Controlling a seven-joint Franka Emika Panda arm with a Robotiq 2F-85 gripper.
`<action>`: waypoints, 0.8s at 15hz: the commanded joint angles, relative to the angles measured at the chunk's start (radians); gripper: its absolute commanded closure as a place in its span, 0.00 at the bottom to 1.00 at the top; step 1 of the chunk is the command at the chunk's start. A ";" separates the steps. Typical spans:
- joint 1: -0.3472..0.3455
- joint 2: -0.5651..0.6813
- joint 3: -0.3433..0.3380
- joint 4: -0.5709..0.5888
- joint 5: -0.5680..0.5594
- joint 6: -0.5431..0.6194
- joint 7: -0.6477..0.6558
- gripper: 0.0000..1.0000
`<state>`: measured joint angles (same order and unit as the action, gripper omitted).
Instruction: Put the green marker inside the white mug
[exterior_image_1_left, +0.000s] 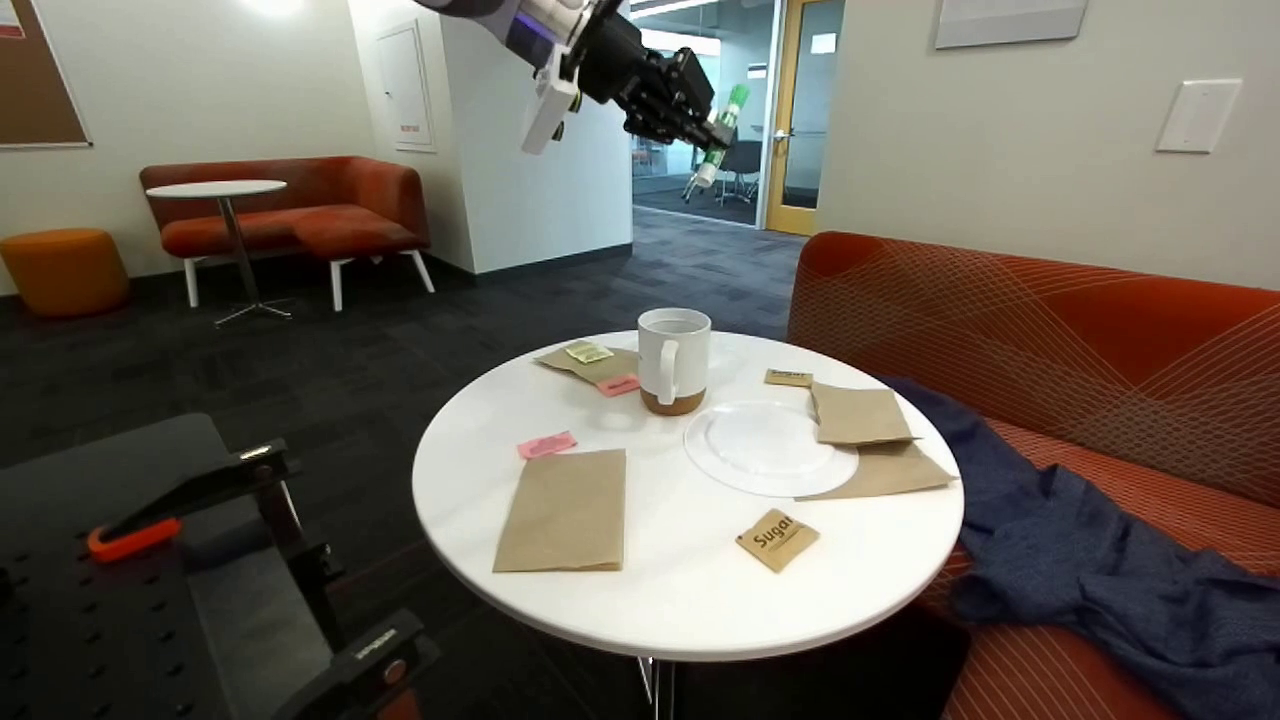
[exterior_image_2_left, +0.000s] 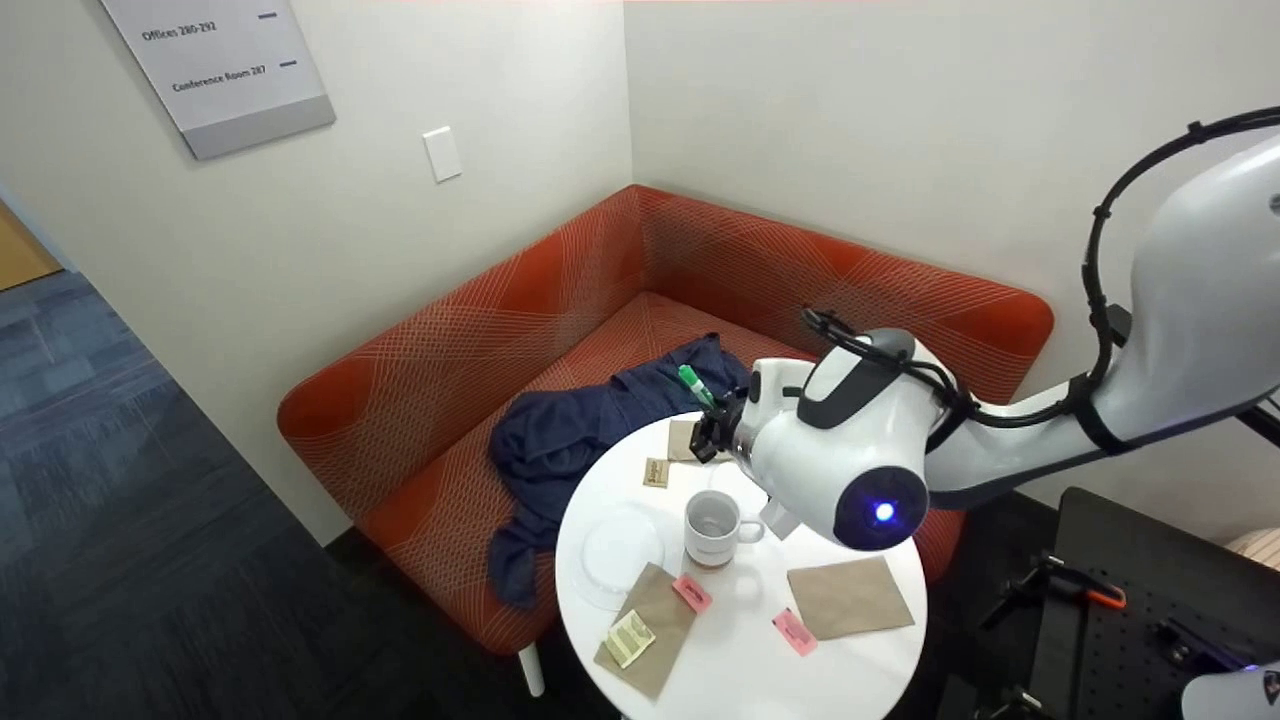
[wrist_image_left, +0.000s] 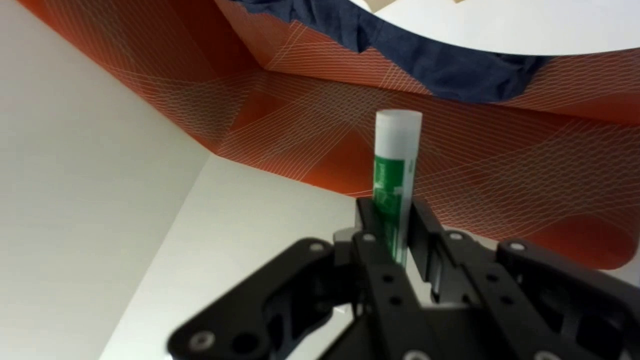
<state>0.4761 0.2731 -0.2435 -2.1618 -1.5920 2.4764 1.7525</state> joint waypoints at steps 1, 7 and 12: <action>-0.110 -0.004 0.191 -0.021 -0.018 -0.235 0.130 0.95; -0.186 0.035 0.347 -0.018 0.026 -0.472 0.237 0.95; -0.231 0.063 0.386 -0.013 0.012 -0.448 0.312 0.95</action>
<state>0.2833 0.3235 0.1099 -2.1808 -1.5752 2.0288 2.0133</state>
